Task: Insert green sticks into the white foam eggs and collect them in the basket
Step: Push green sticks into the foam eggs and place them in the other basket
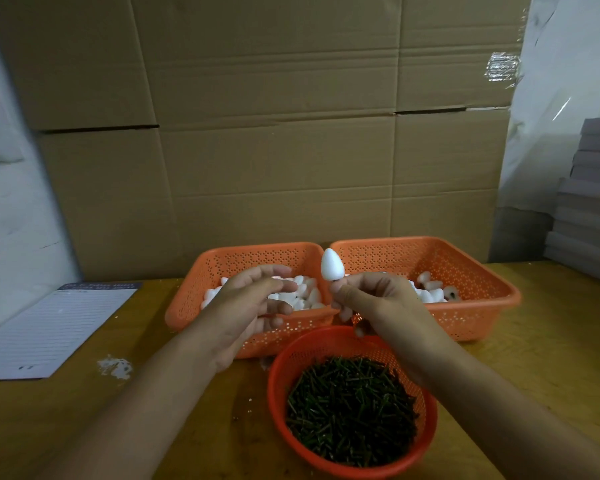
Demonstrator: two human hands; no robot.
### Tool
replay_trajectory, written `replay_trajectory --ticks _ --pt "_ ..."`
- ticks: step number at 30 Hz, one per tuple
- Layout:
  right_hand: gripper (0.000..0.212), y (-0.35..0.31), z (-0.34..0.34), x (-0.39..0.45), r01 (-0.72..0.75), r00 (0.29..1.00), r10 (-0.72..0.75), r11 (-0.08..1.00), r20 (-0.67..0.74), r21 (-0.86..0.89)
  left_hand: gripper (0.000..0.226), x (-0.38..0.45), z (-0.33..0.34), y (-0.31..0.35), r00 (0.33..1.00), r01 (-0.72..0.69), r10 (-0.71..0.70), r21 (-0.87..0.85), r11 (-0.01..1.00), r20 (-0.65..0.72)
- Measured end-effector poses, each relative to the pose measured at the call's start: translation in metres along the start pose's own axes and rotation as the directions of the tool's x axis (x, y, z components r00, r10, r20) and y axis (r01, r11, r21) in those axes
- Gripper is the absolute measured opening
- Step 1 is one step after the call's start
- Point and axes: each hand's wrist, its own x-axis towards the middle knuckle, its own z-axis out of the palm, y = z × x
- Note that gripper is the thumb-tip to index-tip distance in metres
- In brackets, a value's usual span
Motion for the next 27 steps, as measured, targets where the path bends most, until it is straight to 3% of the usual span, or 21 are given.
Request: replay_trajectory --ticks 4,9,15,18,22,24,27 --pt "0.021 -0.001 -0.032 0.014 -0.049 0.982 0.011 0.978 -0.188 -0.203 0.018 0.005 -0.015 0.008 0.995 -0.070 0.077 0.088 0.994 -0.068" --pt "0.030 0.012 -0.083 0.029 -0.151 0.892 -0.071 0.883 -0.445 -0.444 0.019 0.012 -0.038 0.017 0.952 -0.151 0.229 0.340 0.928 -0.201" --pt "0.037 0.017 -0.099 0.035 -0.197 0.875 -0.067 0.855 -0.480 -0.480 0.022 0.017 -0.055 0.016 0.935 -0.143 0.283 0.502 0.853 -0.215" --pt "0.025 0.010 -0.085 0.031 -0.093 0.931 -0.128 0.823 -0.343 -0.561 0.019 0.025 -0.059 0.010 0.933 -0.127 0.302 0.606 0.785 -0.196" --pt "0.012 -0.002 -0.054 0.018 0.087 0.995 -0.046 0.799 0.084 -0.595 0.016 0.040 -0.061 0.006 0.974 -0.034 0.189 0.740 0.672 -0.127" --pt "0.006 -0.005 -0.041 0.011 0.145 0.945 0.076 0.775 0.318 -0.615 0.015 0.047 -0.057 0.007 0.989 -0.003 0.119 0.799 0.602 -0.086" --pt "0.022 -0.004 -0.024 0.001 0.284 0.807 0.206 0.686 0.553 -0.670 0.018 0.056 -0.049 0.007 1.000 0.003 0.021 0.868 0.496 -0.016"
